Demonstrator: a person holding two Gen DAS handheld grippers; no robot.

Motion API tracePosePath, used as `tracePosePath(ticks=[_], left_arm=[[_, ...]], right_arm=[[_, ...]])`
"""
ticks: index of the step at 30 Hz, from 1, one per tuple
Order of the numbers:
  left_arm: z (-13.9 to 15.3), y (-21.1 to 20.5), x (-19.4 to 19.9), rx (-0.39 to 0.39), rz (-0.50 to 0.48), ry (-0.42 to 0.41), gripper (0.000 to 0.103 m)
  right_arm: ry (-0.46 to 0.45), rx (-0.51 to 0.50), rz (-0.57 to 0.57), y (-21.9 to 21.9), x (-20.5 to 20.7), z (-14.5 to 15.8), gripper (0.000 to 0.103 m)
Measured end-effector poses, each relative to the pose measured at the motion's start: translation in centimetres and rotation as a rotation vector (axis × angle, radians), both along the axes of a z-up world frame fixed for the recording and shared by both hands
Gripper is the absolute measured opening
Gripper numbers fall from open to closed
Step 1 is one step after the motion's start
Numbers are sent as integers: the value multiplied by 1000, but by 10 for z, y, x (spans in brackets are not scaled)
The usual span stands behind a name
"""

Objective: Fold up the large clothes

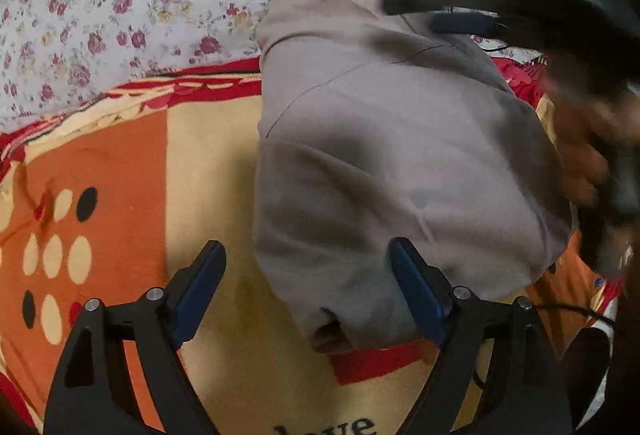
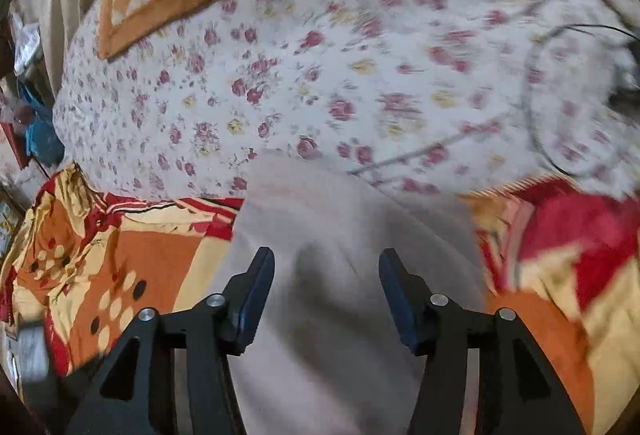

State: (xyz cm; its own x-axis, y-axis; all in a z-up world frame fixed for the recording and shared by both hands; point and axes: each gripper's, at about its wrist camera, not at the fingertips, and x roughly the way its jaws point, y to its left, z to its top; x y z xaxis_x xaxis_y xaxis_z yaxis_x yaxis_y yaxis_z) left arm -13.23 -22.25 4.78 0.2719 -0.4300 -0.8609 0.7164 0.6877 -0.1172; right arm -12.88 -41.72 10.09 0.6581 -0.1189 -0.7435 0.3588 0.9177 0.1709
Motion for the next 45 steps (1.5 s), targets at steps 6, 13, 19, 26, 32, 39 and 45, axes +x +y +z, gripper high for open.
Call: tracePosePath(ticks=[6,13,19,26,32,39,45], left_arm=[[-8,-1,2,-39,-8,30,92],[-2,-4,5,-28,-18,44,92],[22,6,22,-121,35,49,92],[0,-3,59,-179,71,231,95],[-30,-16,72,-205,51,360,103],[-15,-38,54,-209,-82,320,60],[40,-8,29,-239,-162,212,38]], right_arm=[[143,-157,-141,-45,47,-64,57],[80,120,-259,-95,9,-74,62],[22,61,-154,-60,-67,-26,74],[31,125,-139,-59,-98,-54,86],[0,324,-91,-87,-90,-85,101],[-91,611,28,-82,-79,-96,55],[-145,543,44,-51,-90,-51,36]])
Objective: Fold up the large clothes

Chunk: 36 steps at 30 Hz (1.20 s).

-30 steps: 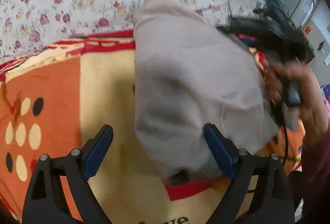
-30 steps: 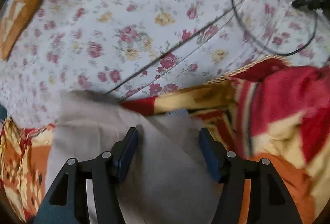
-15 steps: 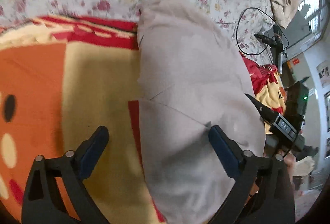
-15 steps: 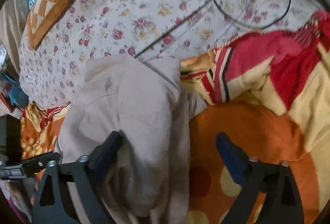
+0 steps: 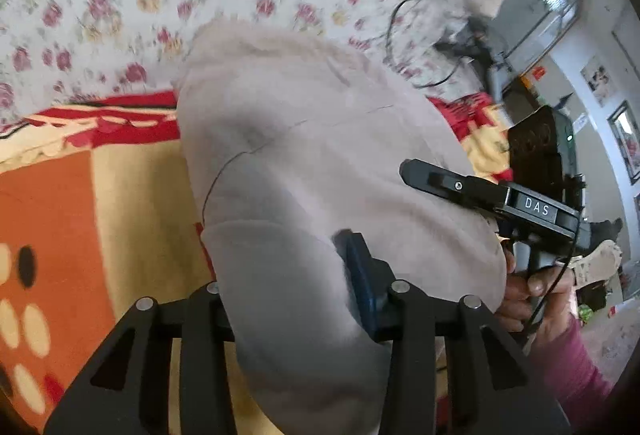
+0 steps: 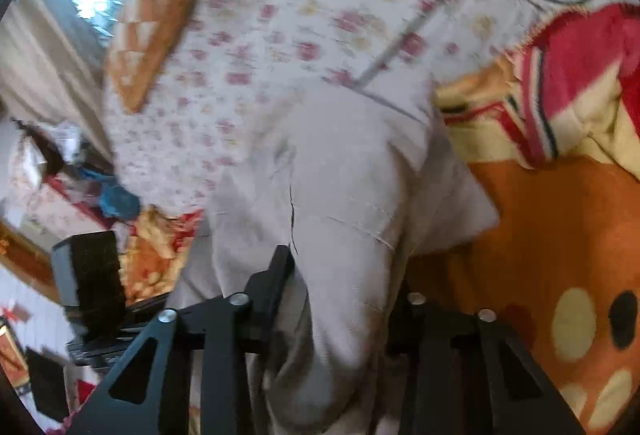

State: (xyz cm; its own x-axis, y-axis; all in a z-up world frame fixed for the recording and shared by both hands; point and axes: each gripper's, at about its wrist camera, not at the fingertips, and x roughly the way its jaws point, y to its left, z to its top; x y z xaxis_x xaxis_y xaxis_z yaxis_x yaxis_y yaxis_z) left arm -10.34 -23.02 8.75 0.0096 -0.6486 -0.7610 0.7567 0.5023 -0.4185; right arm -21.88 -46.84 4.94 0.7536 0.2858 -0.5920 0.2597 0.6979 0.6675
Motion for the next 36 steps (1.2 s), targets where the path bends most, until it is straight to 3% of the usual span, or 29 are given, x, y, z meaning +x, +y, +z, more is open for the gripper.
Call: tracePosePath(ticks=[5,7,9,12,13,17,20,22,25,31,34,36], left_arm=[[34,61,-24,-23,-11,-43,38],[32,89,-38,0,-3,-37,39],[11,108,-48,55,13,2,42],[-27,123,-54,177,59,20,61],[-32,132,-55,186,97,12,70],[-12,152,-52,149,173,-25,74],[5,152,-49,143,236,-123,79],[8,146,-50,161,254,-173,79],[-3,133,-53,201,263,-179,79],[-28,120,-61,246,284,-212,84],[-29,125,-57,207,284,-184,90],[-33,125,-55,196,282,-158,96]], right_arm=[[-82,34,66,38,-21,34,35],[-81,70,106,61,-30,33,36],[-54,89,128,81,-36,22,42],[69,3,150,111,-49,-2,55],[102,-47,146,119,-54,-6,62],[122,-211,96,127,-76,24,66],[76,-316,61,131,-82,59,66],[22,-348,65,138,-74,81,66],[-20,-354,92,156,-45,96,66],[55,-412,23,167,33,64,64],[150,-454,-62,149,45,29,63],[162,-468,-128,135,39,10,63]])
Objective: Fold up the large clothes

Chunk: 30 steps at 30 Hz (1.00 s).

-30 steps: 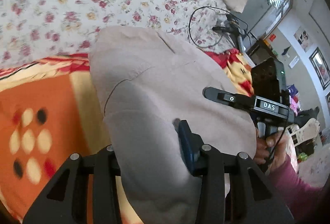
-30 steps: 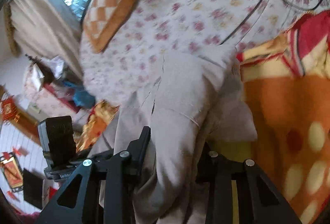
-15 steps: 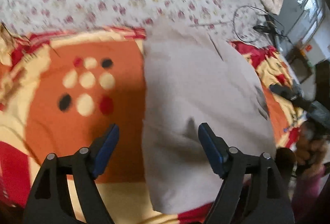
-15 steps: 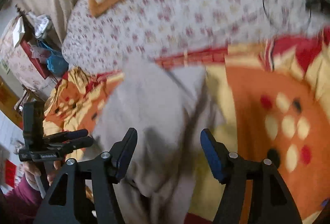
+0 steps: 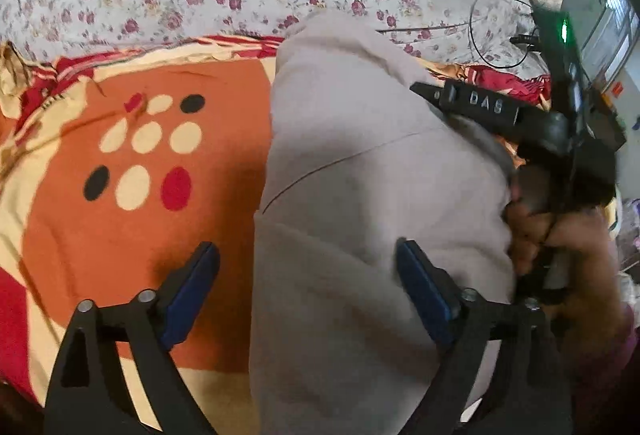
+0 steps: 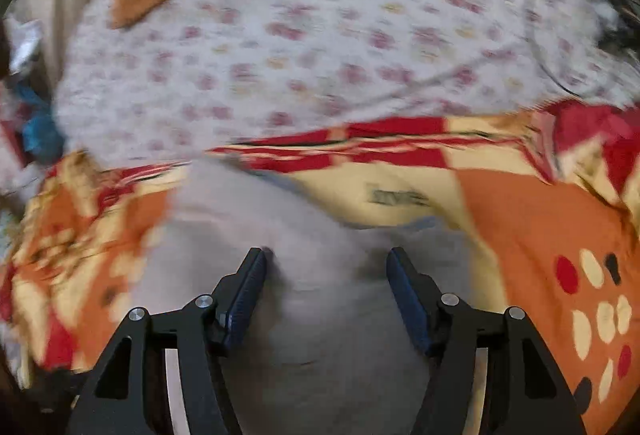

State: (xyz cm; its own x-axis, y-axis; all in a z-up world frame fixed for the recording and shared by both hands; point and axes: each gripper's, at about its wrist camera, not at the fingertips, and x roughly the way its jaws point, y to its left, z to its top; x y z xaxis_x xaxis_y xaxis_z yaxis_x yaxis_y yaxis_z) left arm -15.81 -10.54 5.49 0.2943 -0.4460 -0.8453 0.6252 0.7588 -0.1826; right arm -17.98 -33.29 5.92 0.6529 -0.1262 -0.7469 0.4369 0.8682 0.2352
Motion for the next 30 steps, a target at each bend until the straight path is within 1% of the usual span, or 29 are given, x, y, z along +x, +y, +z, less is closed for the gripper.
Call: tracePosePath(ticks=[1,2,4,6,10,14,15,16,19,20,21,23,25,28,30], left_arm=[[-2,0,1,-3,6,3,98],[-2,-1,-1,-2,11,2,98],[-3,-1,-2,9,16,-11,98],[-1,1,-3,22,17,-31,98],[2,6,-8,35,27,-51,98],[6,13,-15,44,33,-77,98],[7,14,-18,48,32,-89,98],[7,15,-20,54,31,-98,98],[5,18,-26,62,33,-110,98],[3,20,-28,62,31,-106,98],[1,21,-29,65,33,-101,98],[3,24,-32,67,43,-102,98],[10,26,-34,69,49,-117,98],[25,28,-40,64,57,-173,98],[35,29,-43,55,72,-214,98]], right_arm=[[-17,27,-12,-7,-3,-7,63],[-40,75,-25,-17,-7,-13,64],[-43,104,-32,-23,-10,-11,64],[-24,88,-14,-22,-15,-1,65],[-54,78,32,-5,-46,29,66],[-57,-33,76,25,-78,50,67],[-52,-42,93,31,-84,50,67],[-40,-50,111,36,-89,48,63],[71,-144,123,53,-103,24,63],[85,-160,122,54,-107,14,62],[87,-151,118,54,-110,8,62],[84,-97,102,49,-116,0,63],[85,-66,95,47,-121,6,63],[54,-62,83,49,-130,25,66],[35,-71,70,52,-136,35,66]])
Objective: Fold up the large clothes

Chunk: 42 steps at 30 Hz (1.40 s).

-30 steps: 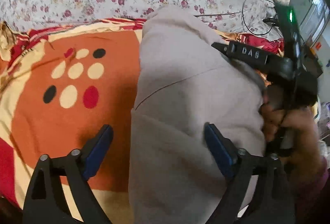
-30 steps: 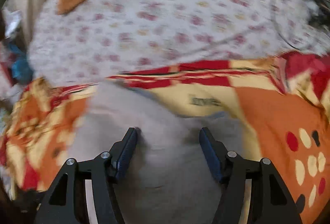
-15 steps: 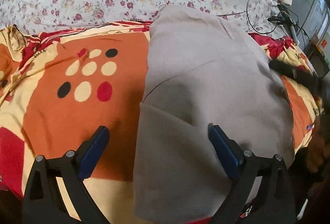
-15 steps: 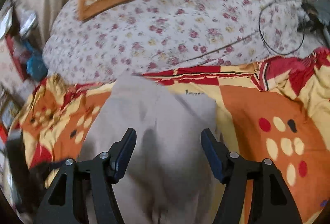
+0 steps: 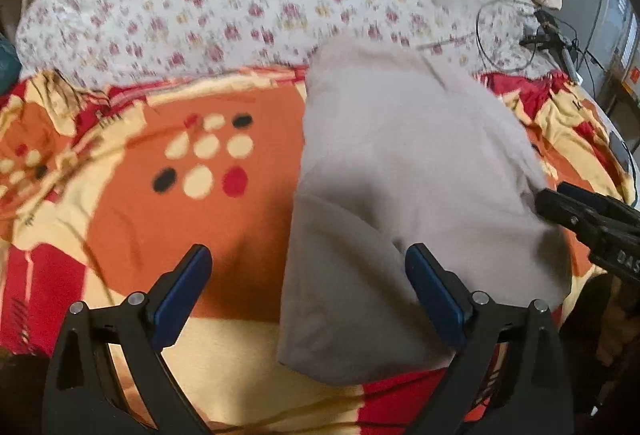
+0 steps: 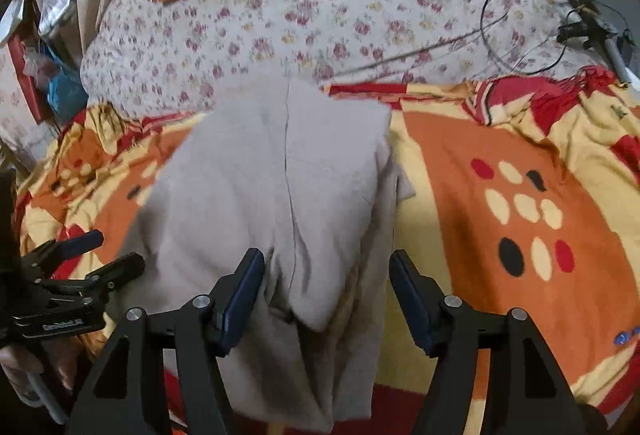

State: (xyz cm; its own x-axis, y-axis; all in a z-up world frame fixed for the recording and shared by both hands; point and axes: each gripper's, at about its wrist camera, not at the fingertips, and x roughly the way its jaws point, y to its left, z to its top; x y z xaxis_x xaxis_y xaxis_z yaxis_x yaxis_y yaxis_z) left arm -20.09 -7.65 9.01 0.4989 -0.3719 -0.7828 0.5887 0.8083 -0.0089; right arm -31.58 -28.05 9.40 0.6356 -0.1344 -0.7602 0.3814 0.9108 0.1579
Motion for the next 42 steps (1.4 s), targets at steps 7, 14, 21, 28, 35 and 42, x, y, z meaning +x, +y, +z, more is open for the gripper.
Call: tracePosePath(ticks=[7,14,21,28,35,42], left_arm=[[25,5,-11,-22,46,-127,98],[32,8,-16,-36,62,-132,98],[30,7,-20,-53,67,-112,98],[29,4,-22,-53,66,-107,98],[29,3,-22,-51,66,-104,98],[26,1,-21,-47,68,-91,98]], right_arm=[[-27,-97,-7,24,-6,28,76],[-25,-103,-26,31,-9,29,81],[-11,-116,-53,33,-9,25,82],[0,-99,-66,28,-11,22,83],[7,-86,-65,29,-10,19,83],[9,-86,-66,29,-9,18,83]])
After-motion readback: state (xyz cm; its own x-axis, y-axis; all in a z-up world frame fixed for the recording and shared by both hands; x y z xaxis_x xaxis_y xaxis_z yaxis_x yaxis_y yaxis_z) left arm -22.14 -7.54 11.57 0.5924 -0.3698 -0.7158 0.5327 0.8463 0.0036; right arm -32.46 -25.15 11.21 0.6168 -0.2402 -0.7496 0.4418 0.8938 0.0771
